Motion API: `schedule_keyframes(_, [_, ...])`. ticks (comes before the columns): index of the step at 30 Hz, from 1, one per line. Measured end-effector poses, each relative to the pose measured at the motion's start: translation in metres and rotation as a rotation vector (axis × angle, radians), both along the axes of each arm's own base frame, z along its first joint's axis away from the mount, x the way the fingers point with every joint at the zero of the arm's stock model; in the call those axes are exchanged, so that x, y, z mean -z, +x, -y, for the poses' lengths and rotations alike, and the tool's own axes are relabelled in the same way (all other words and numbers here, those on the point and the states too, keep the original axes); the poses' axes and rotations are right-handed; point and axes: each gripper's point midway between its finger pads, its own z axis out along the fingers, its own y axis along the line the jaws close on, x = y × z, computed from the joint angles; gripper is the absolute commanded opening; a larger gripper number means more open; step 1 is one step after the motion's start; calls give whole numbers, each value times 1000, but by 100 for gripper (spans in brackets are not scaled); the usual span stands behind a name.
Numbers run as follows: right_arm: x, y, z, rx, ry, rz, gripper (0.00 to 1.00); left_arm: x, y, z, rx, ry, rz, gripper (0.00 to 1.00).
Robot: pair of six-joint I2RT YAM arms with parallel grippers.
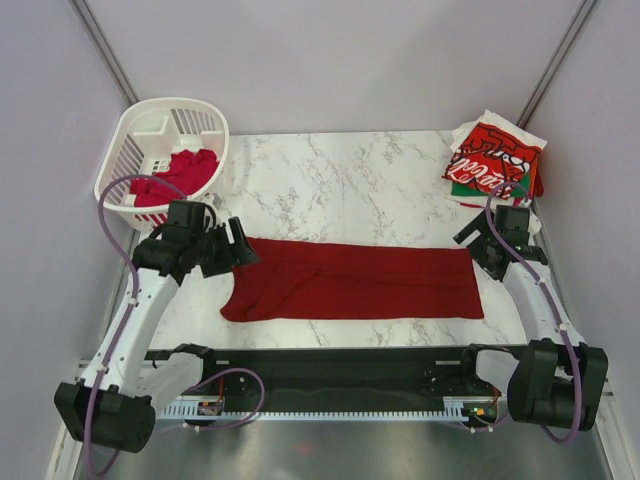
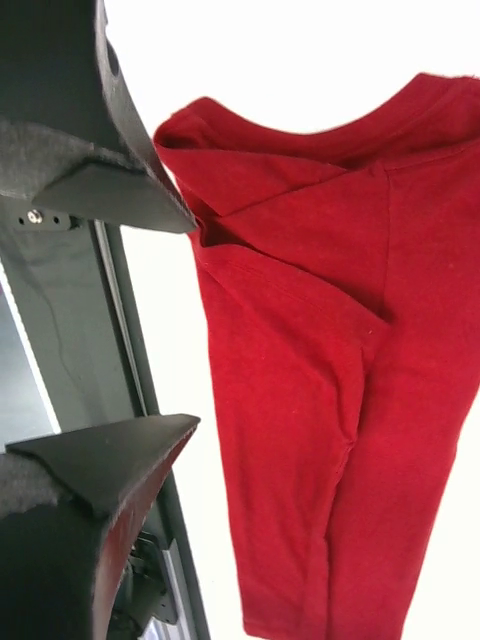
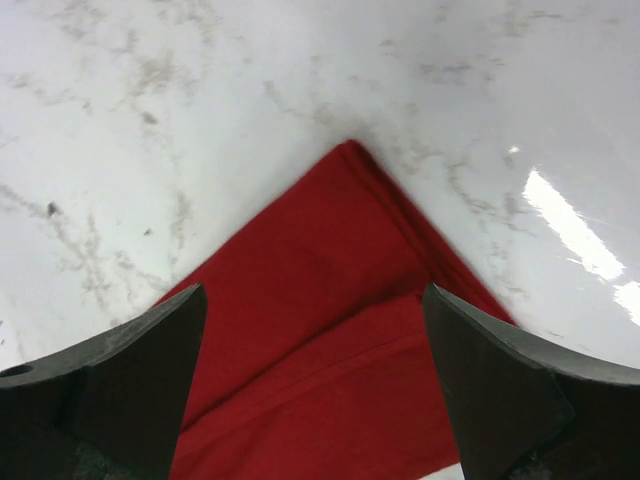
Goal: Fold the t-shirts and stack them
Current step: Fold the tshirt
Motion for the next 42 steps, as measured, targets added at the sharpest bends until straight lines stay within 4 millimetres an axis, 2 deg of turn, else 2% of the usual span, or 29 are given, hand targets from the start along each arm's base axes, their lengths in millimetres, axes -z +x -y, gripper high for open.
schedule_keyframes(2, [-5,9,-16,-62,9,37,93,11,7,2,-15,-8,-38,75])
schedule_keyframes(5, [-7,20,-46,-178,25,65,87,45,12,6,-42,-19,-122,74])
schedule_keyframes(9, [10,28,-79,-320,39,20,81,85,6,6,-80,-18,-240,73])
schedule_keyframes(16, [68,27,-96,-416,70,-145,79,140,20,15,-106,52,-379,66])
schedule_keyframes(19, [68,33,-105,-452,66,-117,78,161,26,22,-91,125,-436,65])
schedule_keyframes(21, [68,37,-118,-489,59,-91,76,165,35,27,-85,157,-458,65])
schedule_keyframes(25, [68,33,-147,-577,67,-42,75,165,81,41,-88,179,-442,63])
schedule_keyframes(27, [67,25,-157,-604,87,-25,75,164,113,50,-88,174,-418,61])
schedule_keyframes(29, [66,15,-164,-620,112,-17,75,163,147,59,-86,175,-397,60])
schedule_keyframes(33, [64,-18,-188,-655,194,-21,77,157,235,87,-64,153,-289,60])
schedule_keyframes(35, [60,-47,-219,-723,259,-40,80,151,293,108,-35,113,-192,60])
schedule_keyframes(38, [49,-98,-271,-879,339,-89,87,144,346,140,32,14,-78,63])
schedule_keyframes(39, [40,-117,-290,-948,365,-101,89,142,356,150,61,-27,-46,66])
schedule_keyframes(41, [18,-146,-321,-1080,391,-121,93,137,363,166,117,-99,-8,73])
schedule_keyframes(42, [3,-150,-333,-1127,390,-111,95,135,363,173,146,-133,1,82])
